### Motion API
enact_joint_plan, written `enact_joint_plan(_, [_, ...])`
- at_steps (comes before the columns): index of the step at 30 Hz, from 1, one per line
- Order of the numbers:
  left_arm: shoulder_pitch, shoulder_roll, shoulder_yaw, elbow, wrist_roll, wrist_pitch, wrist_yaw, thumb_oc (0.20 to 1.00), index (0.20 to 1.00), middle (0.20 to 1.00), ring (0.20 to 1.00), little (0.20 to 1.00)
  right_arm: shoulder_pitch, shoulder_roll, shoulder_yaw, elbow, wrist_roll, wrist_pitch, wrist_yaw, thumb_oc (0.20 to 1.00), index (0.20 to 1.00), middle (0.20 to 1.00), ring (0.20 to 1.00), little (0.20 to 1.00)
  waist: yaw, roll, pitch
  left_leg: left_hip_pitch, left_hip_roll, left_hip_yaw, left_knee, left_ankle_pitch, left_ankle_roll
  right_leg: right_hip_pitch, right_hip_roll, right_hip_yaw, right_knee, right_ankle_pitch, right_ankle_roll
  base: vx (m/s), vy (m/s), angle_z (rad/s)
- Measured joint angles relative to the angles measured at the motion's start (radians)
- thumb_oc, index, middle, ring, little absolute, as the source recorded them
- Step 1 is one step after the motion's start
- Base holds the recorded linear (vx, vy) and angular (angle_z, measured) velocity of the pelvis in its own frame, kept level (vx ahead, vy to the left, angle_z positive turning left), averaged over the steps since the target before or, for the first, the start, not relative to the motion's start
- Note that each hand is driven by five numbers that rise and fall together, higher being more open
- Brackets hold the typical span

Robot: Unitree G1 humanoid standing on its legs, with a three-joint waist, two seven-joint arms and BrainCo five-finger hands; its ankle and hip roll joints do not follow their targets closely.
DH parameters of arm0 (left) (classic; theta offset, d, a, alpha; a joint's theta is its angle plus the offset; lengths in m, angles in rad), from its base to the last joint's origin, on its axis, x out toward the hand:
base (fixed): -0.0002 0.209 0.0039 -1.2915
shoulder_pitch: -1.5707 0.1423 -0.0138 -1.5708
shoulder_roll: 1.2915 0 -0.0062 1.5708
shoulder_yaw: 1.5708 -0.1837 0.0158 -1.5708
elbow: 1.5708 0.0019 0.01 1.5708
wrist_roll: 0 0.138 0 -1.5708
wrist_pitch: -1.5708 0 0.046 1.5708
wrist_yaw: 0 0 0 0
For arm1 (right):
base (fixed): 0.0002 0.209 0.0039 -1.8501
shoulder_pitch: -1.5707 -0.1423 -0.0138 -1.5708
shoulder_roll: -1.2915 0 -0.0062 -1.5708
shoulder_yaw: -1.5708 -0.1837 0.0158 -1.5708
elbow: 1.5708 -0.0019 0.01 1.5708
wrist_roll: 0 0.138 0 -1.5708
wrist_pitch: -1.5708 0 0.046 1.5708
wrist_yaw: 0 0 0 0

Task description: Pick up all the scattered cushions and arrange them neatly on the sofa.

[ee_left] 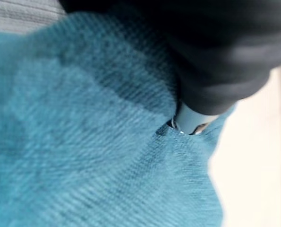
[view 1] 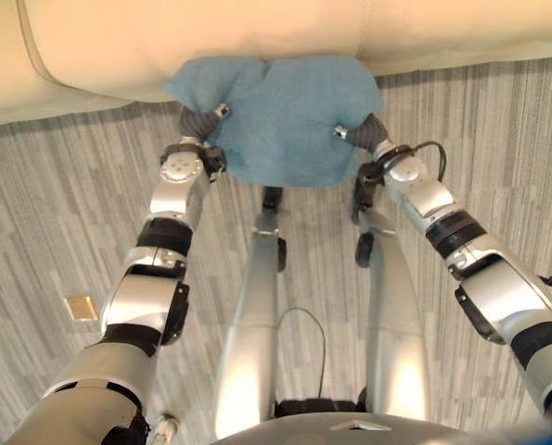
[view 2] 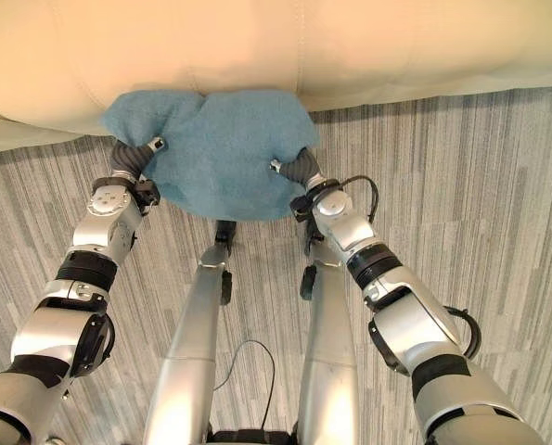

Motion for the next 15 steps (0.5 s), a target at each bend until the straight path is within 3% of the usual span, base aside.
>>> enact_joint_plan(3, [0.052,-0.017,0.012,-0.045,0.002,0.002,-0.001,0.2,0.2,0.2,0.2,0.2,0.026,-0.003,-0.028,-0.019,0.0,0.0,0.005,0.2,0.2,0.2,0.2,0.2,0.0,0.002,-0.003,0.065,0.007,0.003,-0.032,0.003,0.003,0.068,0.0,-0.012,-0.025,-0.002,-0.013,0.03,-0.003,0.01])
enact_joint_plan(8, [0.257,-0.087,0.034,-0.169,0.048,0.004,-0.022,0.2,0.2,0.2,0.2,0.2,0.167,0.0,-0.068,-0.102,-0.001,0.007,0.005,0.2,0.2,0.2,0.2,0.2,-0.004,0.001,0.002,0.277,0.035,0.028,-0.115,-0.007,0.012,0.283,0.006,-0.035,-0.116,0.001,-0.039,0.1,-0.017,-0.1])
enact_joint_plan(11, [0.415,-0.133,0.033,-0.249,0.081,0.004,-0.044,0.2,0.2,0.2,0.2,0.2,0.296,0.007,-0.08,-0.166,-0.004,0.01,0.007,0.2,0.2,0.2,0.2,0.2,0.005,-0.003,0.002,0.455,0.062,0.033,-0.188,-0.008,0.011,0.469,0.028,-0.05,-0.205,0.011,-0.047,0.12,-0.037,-0.09])
enact_joint_plan(15, [0.497,-0.141,0.036,-0.281,0.089,-0.002,-0.063,0.2,0.2,0.2,0.2,0.2,0.378,0.063,-0.138,-0.2,-0.023,0.017,0.013,0.2,0.2,0.2,0.2,0.2,0.018,-0.008,-0.001,0.589,0.095,0.043,-0.255,-0.005,0.004,0.606,0.055,-0.07,-0.28,0.021,-0.06,0.12,-0.03,-0.1])
